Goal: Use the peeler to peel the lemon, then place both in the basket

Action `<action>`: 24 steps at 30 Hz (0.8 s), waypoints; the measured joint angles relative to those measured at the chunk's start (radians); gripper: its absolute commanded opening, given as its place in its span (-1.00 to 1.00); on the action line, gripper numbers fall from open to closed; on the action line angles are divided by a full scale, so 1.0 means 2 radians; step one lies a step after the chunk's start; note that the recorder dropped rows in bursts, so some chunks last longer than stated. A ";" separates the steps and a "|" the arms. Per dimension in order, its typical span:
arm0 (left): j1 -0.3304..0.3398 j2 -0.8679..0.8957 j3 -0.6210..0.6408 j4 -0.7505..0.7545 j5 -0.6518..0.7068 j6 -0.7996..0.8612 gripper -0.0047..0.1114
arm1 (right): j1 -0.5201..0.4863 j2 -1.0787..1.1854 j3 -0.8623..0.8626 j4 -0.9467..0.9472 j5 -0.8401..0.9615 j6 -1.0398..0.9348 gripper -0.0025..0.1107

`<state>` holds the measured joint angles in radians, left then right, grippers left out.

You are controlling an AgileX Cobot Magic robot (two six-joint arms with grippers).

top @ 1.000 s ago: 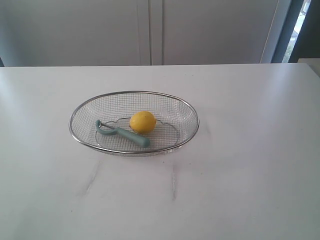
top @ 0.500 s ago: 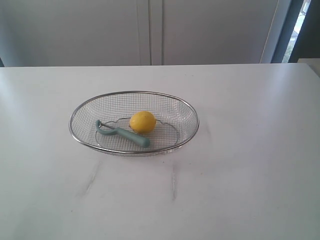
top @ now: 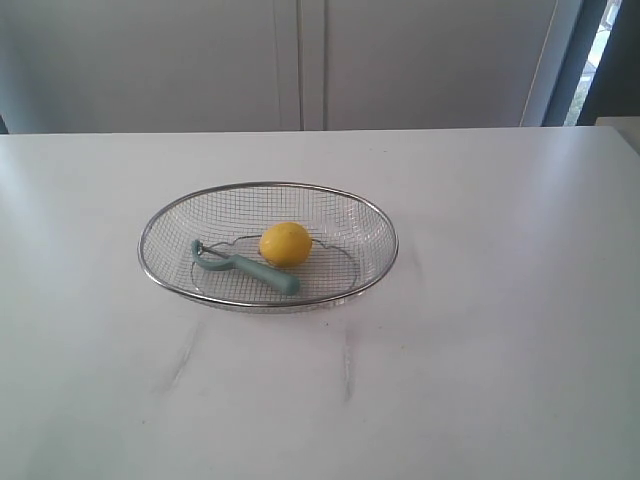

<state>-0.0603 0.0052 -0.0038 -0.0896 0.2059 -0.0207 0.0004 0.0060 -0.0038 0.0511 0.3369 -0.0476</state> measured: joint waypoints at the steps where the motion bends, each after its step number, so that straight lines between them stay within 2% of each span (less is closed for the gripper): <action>1: 0.000 0.000 0.000 0.000 0.000 0.000 -0.92 | 0.000 0.000 0.000 0.000 0.000 -0.001 -0.96; 11: 0.000 0.000 0.000 0.001 0.000 0.000 -0.92 | 0.026 0.000 0.000 0.000 0.000 -0.004 -0.96; 24: 0.000 0.000 0.000 0.003 0.000 0.000 -0.92 | 0.029 0.000 0.000 0.000 0.000 -0.004 -0.96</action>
<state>-0.0603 0.0052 -0.0038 -0.0828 0.2059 -0.0207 0.0578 0.0060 -0.0038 0.0511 0.3369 -0.0564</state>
